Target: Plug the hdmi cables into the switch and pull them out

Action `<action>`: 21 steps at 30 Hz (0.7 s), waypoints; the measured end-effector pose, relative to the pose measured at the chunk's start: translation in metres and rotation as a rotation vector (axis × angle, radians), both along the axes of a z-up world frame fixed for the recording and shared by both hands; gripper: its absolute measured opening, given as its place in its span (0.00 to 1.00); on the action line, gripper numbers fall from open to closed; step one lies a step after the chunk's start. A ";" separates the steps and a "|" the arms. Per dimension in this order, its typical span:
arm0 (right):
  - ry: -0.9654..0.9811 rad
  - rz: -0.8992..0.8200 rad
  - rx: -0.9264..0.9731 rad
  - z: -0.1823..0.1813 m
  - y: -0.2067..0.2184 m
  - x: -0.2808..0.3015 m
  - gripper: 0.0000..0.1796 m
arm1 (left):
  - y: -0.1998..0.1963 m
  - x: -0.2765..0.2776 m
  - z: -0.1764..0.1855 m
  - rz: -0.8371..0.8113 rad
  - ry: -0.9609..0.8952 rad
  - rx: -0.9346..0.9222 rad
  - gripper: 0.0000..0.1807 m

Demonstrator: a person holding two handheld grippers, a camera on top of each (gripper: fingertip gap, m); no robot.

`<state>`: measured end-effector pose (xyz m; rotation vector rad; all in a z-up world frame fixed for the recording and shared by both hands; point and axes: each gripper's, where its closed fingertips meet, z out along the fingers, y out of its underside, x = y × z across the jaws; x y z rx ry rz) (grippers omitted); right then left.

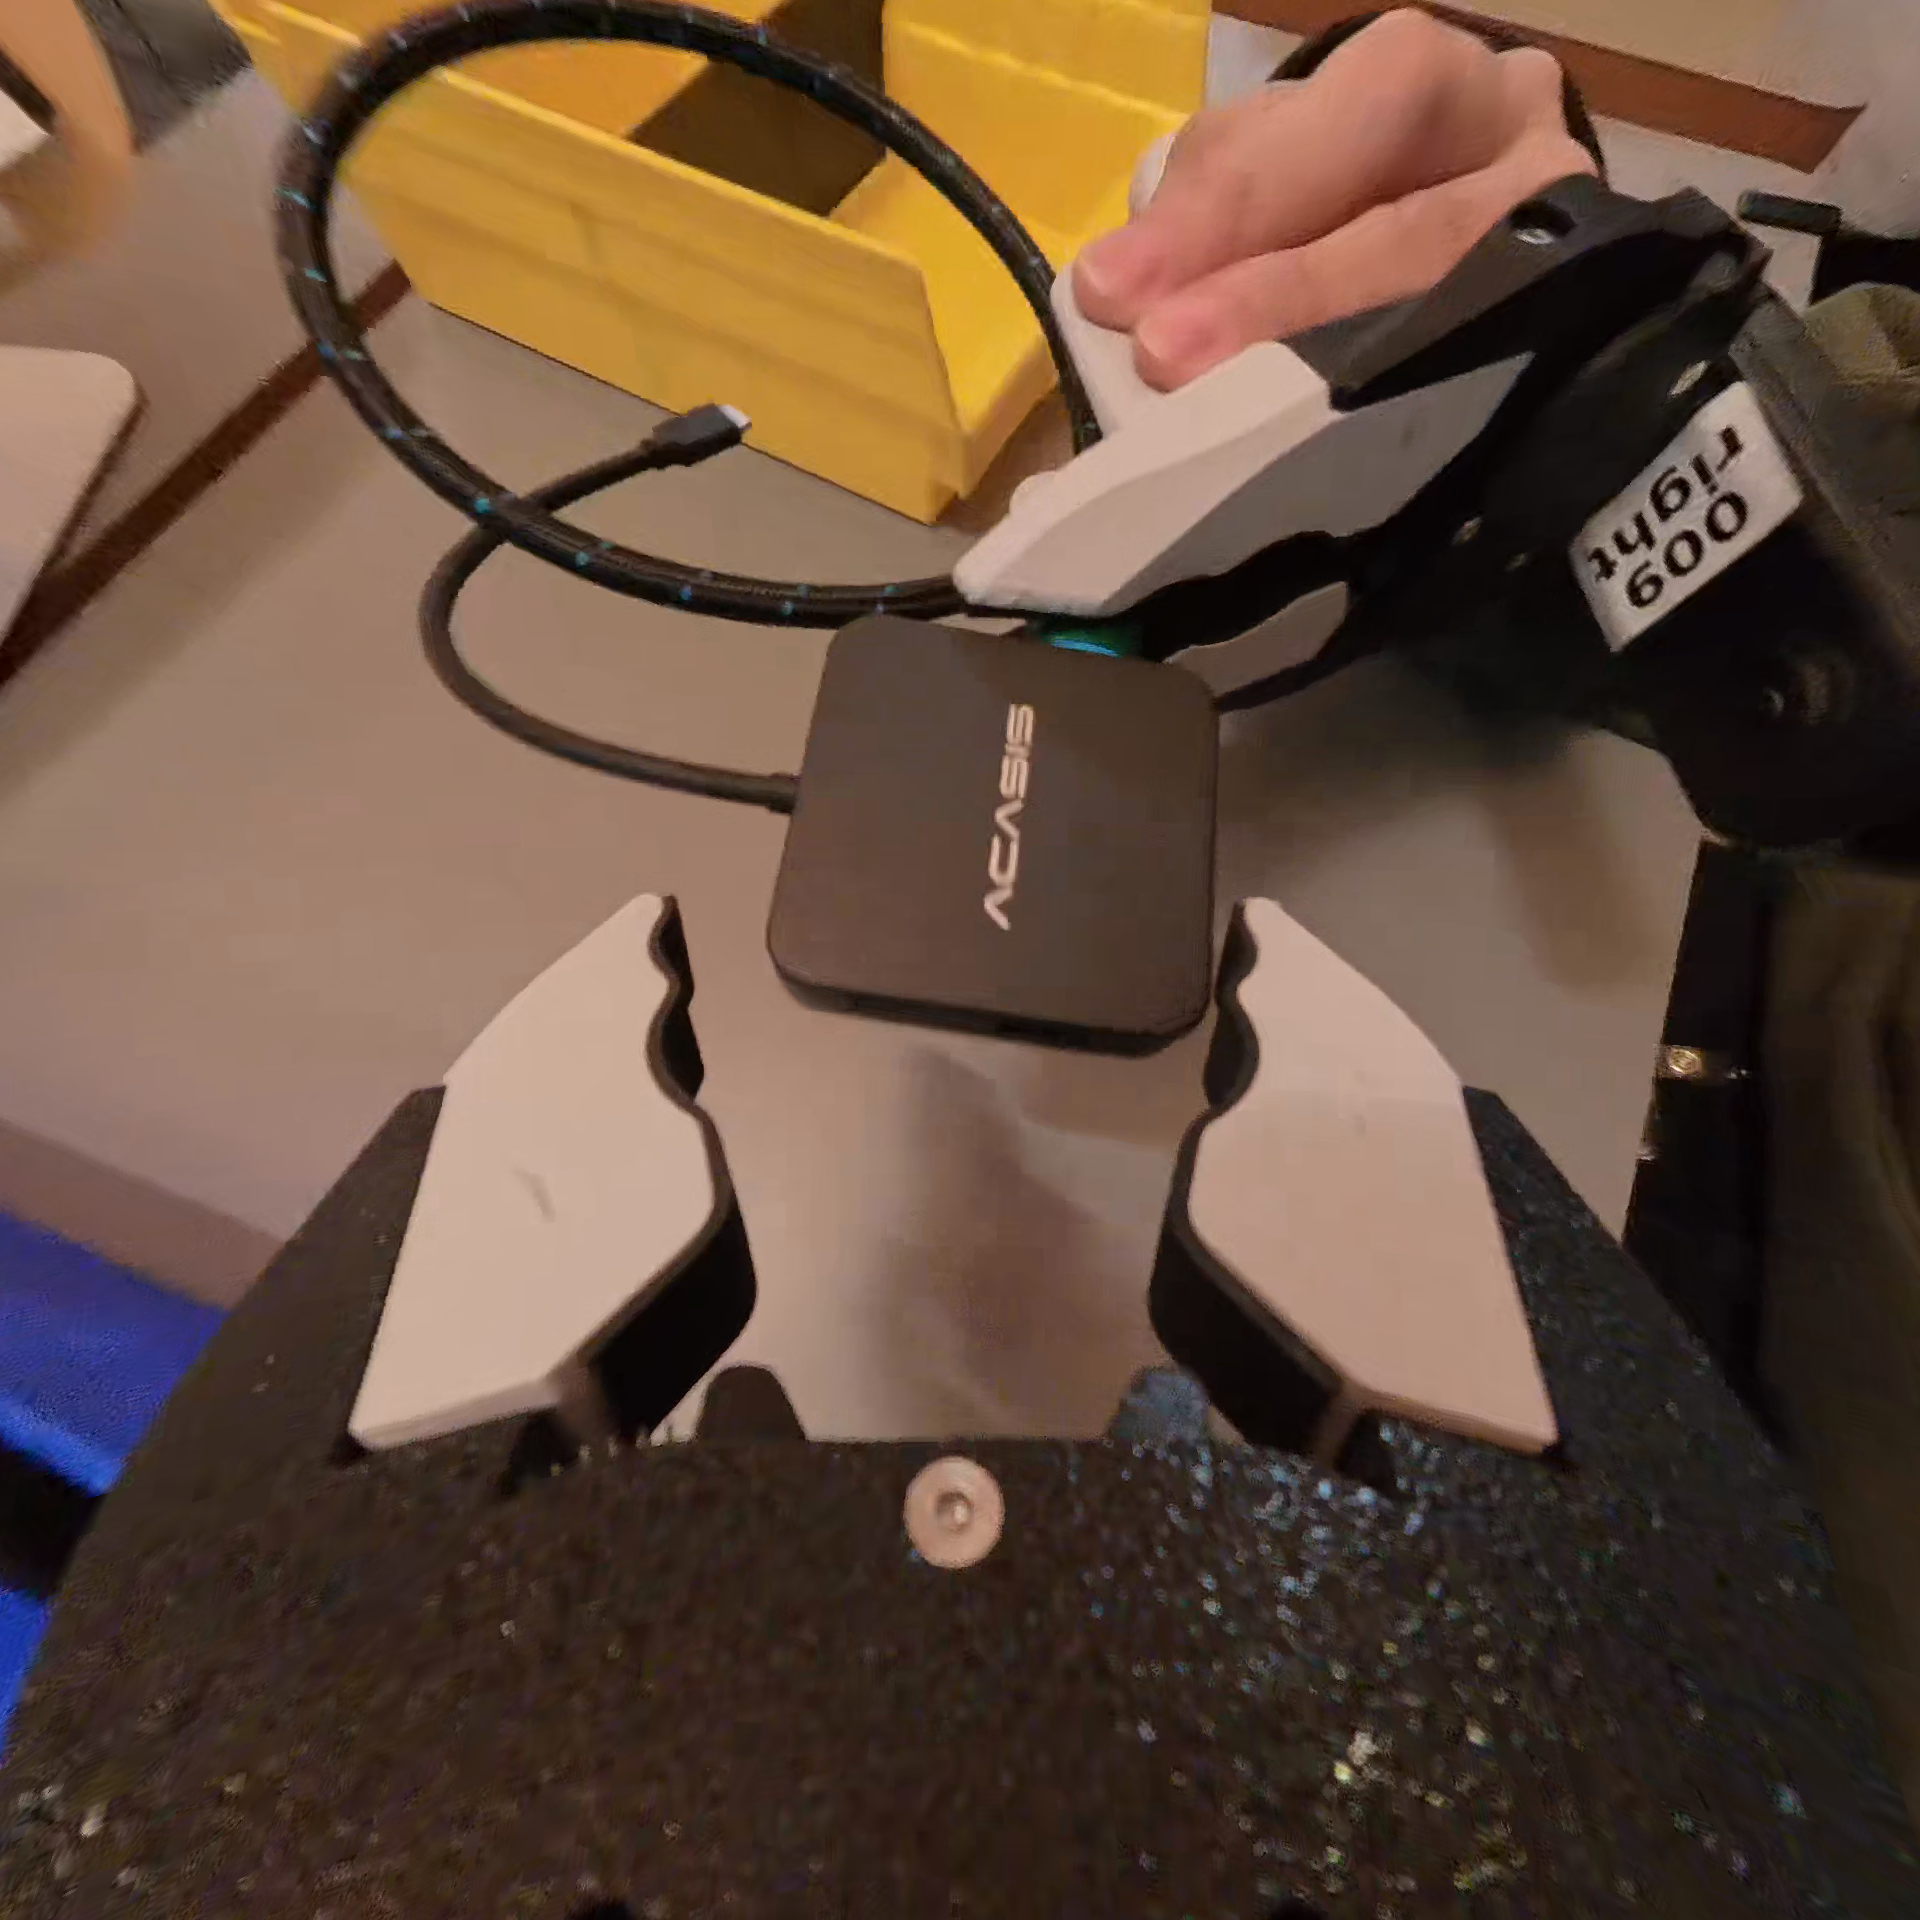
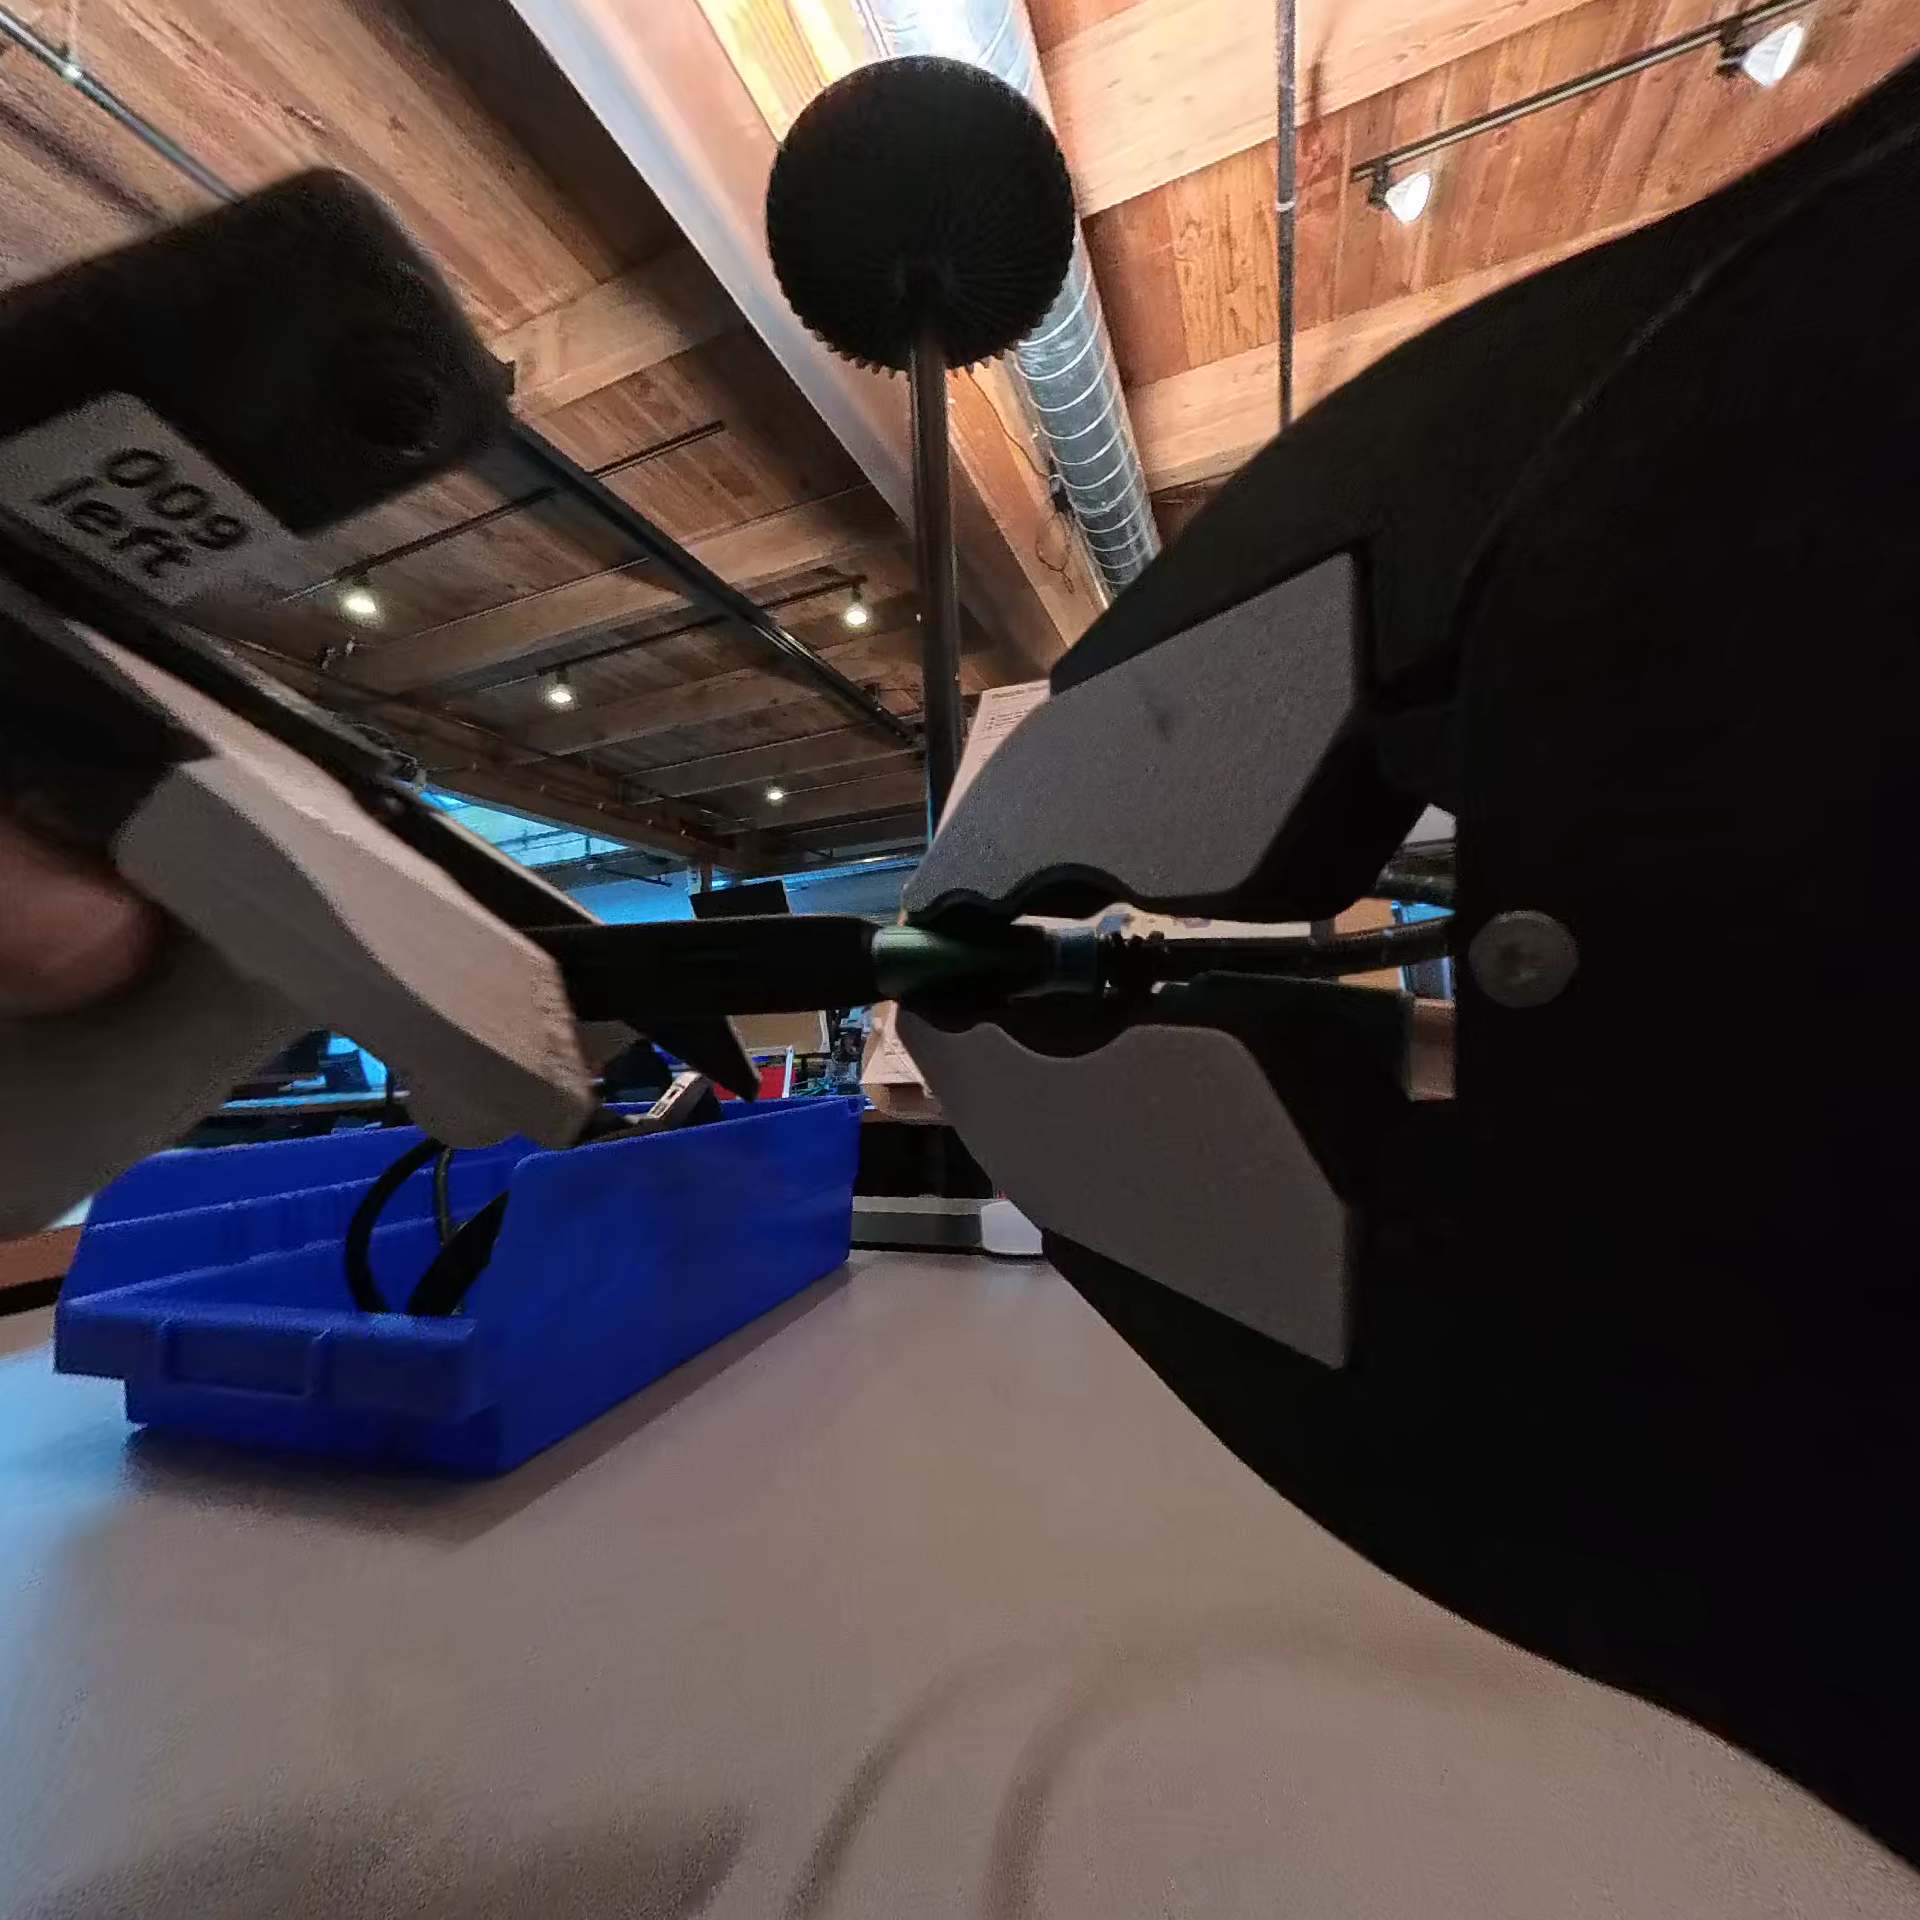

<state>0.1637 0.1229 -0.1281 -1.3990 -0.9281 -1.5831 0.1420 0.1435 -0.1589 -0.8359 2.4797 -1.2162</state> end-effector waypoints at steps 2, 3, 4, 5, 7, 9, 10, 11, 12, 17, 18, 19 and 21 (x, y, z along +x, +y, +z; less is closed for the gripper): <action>-0.002 0.009 -0.031 -0.005 0.004 -0.003 0.06 | -0.006 0.000 -0.002 -0.027 0.000 -0.010 0.52; -0.013 0.010 -0.035 -0.005 0.006 -0.005 0.06 | -0.008 0.001 -0.002 -0.023 -0.022 -0.013 0.51; -0.016 0.008 -0.033 -0.005 0.006 -0.005 0.06 | -0.008 0.003 -0.002 -0.013 -0.042 -0.008 0.50; -0.011 0.009 -0.039 -0.006 0.006 -0.004 0.06 | -0.009 0.003 -0.004 -0.011 -0.044 -0.005 0.48; -0.005 0.013 -0.051 -0.008 0.004 -0.003 0.07 | -0.011 0.004 -0.008 -0.007 -0.039 -0.029 0.48; 0.013 0.017 -0.058 -0.011 0.003 -0.001 0.06 | -0.013 0.005 -0.011 -0.005 -0.049 -0.047 0.48; 0.011 0.017 -0.062 -0.012 0.003 0.000 0.06 | -0.013 0.006 -0.012 -0.002 -0.053 -0.050 0.48; 0.030 0.021 -0.065 -0.013 0.003 0.000 0.06 | -0.012 0.006 -0.013 -0.002 -0.056 -0.045 0.48; 0.063 0.032 -0.073 -0.016 0.003 0.000 0.07 | -0.012 0.006 -0.014 -0.006 -0.059 -0.031 0.47; 0.459 0.168 -0.120 -0.027 -0.002 -0.004 0.15 | -0.007 0.007 -0.014 -0.021 -0.125 0.036 0.47; 0.581 0.179 -0.148 -0.029 -0.005 -0.004 0.20 | -0.005 0.007 -0.012 -0.019 -0.141 0.037 0.47; 0.700 0.196 -0.170 -0.030 -0.010 -0.006 0.27 | -0.003 0.007 -0.013 -0.019 -0.155 0.051 0.47; 0.904 0.264 -0.184 -0.021 -0.019 -0.017 0.25 | -0.001 0.005 -0.018 -0.032 -0.172 0.090 0.47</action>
